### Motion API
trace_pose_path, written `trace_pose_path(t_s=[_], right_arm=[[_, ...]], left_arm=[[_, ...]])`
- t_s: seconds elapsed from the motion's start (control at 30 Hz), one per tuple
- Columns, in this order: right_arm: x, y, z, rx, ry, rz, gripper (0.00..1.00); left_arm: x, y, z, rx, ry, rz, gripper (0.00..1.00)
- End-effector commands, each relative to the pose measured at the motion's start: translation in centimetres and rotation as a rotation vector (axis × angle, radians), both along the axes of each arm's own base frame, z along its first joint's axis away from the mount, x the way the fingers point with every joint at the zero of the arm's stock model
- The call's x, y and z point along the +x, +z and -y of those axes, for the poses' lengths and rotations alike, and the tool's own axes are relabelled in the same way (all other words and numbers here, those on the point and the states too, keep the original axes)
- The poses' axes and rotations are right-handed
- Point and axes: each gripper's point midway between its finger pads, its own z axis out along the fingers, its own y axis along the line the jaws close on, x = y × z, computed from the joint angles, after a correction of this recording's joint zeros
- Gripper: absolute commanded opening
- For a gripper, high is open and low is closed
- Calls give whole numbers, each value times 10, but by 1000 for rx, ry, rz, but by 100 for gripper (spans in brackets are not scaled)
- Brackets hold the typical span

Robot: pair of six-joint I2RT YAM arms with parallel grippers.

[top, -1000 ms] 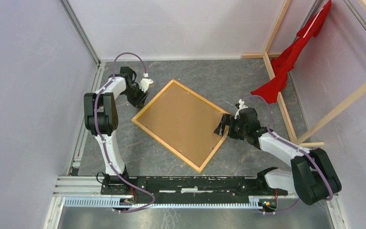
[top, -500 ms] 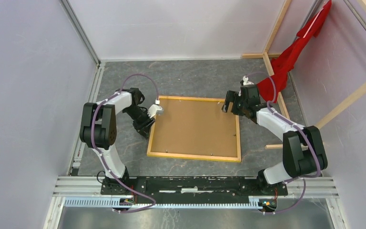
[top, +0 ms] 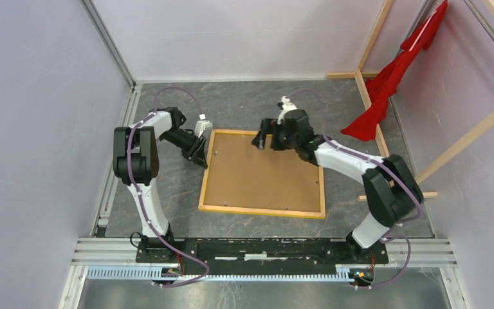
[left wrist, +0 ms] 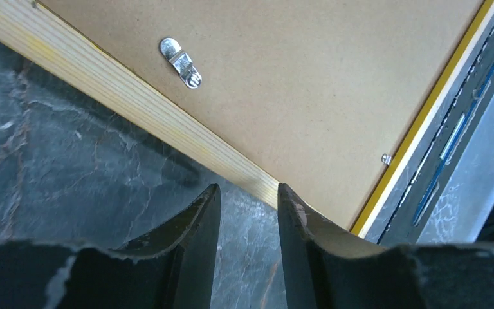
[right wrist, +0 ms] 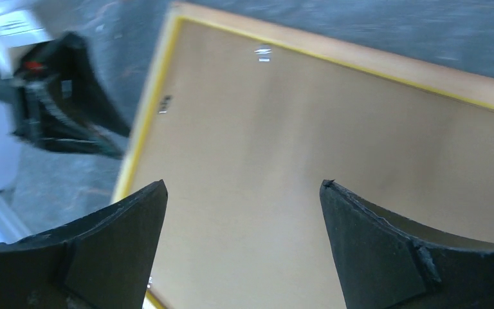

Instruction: Put the photo into the frame

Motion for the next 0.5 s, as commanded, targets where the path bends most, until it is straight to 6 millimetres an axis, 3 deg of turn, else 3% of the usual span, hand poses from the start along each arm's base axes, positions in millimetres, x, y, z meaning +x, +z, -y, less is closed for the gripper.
trace_pose_path(t_s=[0.0, 0.2, 0.3, 0.47], right_arm=[[2, 25, -77, 163, 135, 52, 95], [-4, 9, -150, 211, 262, 21, 91], [-5, 0, -175, 236, 294, 4, 90], [-8, -13, -202, 261, 328, -23, 89]], left_arm=[[0, -10, 14, -67, 71, -84, 44], [2, -20, 11, -52, 92, -88, 36], [4, -23, -1, -58, 124, -93, 29], [-1, -29, -3, -68, 128, -114, 25]])
